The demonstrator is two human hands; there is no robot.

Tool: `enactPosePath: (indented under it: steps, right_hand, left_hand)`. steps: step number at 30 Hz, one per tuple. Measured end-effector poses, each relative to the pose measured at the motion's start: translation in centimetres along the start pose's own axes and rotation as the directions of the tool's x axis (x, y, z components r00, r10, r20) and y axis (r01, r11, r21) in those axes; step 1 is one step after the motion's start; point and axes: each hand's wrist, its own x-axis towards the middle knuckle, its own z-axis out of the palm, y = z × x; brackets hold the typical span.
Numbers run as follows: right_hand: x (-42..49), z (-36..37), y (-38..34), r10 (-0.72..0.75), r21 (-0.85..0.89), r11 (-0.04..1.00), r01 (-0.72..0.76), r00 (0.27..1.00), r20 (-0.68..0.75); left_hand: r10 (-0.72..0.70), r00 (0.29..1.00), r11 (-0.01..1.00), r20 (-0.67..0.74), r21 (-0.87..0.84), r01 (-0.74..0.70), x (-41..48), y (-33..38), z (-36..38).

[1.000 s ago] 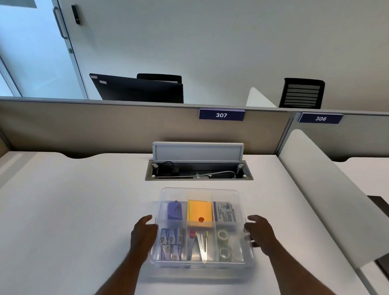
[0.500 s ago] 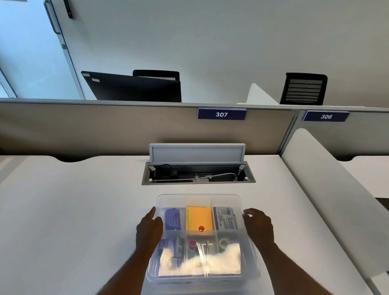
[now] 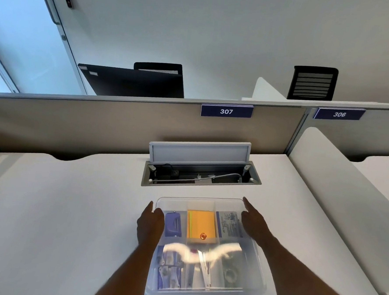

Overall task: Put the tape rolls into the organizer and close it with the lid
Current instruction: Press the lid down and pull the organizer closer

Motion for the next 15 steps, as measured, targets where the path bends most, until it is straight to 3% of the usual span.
enactPosePath:
  steps: [8, 15]
  right_hand:
    - [-0.3, 0.8, 0.5, -0.093, -0.044, 0.995, 0.089, 0.989, -0.116]
    - [0.3, 1.2, 1.1, -0.097, -0.084, 0.993, 0.086, 0.986, -0.136]
  left_hand:
    - [0.108, 0.993, 0.991, -0.042, 0.084, -0.104, 0.3, -0.5, 1.1]
    - [0.138, 0.989, 0.986, -0.058, 0.107, -0.131, 0.6, -0.9, 1.6]
